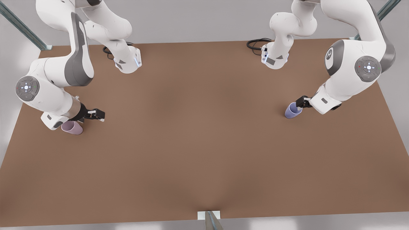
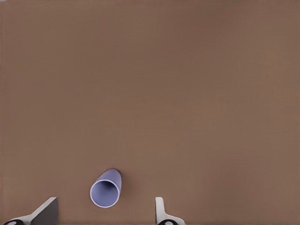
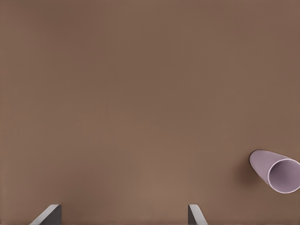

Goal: Stack the cups, with the pink cup at the bottom and the purple cup at the top

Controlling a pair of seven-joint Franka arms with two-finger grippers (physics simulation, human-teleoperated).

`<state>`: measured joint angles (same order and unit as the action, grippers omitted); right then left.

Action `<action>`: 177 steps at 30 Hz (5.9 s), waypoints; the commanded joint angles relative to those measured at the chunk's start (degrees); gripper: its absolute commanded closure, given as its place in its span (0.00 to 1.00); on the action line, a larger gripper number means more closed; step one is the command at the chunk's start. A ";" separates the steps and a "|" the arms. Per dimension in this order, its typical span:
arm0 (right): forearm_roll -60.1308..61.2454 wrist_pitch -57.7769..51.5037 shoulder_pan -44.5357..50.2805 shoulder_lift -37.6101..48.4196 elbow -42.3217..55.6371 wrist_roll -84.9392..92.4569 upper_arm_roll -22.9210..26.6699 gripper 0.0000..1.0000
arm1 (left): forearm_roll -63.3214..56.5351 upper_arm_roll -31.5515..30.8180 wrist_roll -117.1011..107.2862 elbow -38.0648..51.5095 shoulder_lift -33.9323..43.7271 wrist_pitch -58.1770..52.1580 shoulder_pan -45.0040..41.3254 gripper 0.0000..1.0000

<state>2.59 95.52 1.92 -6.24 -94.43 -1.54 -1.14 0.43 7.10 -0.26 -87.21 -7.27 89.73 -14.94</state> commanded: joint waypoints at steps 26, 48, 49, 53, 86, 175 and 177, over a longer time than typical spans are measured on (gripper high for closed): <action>-0.05 14.78 -28.64 -11.51 -11.57 24.65 0.00 0.00 | -0.08 -0.33 0.08 -1.03 -3.02 -4.21 0.62 0.00; -1.63 28.23 -34.27 -22.67 -12.09 30.98 1.06 0.45 | -0.26 -0.33 0.17 -0.94 -2.66 -5.09 0.62 0.00; -1.63 28.23 -34.27 -22.76 -12.01 30.98 1.14 0.78 | -0.26 -0.33 0.17 -0.94 -2.66 -5.09 0.70 0.00; -1.63 28.05 -34.27 -22.50 -12.01 30.89 1.06 0.79 | -0.26 -0.33 0.17 -0.94 -2.49 -5.18 0.71 0.00; -4.88 6.87 27.51 -48.16 45.91 -68.07 -17.75 0.79 | 0.01 0.81 0.08 -0.77 -5.39 -5.09 0.97 0.00; -0.66 10.74 2.38 -0.88 -2.07 29.57 -3.25 0.00 | 4.57 -3.67 -36.04 7.23 -27.10 13.28 -13.97 0.79; -1.01 10.65 2.21 -0.17 -3.31 35.55 -1.06 0.00 | 4.58 -3.67 -36.04 6.79 -27.10 13.28 -13.97 0.79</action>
<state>1.85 104.55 5.17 -6.63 -97.33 -5.88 -2.82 4.79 3.42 -28.17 -80.33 -34.46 102.80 -28.91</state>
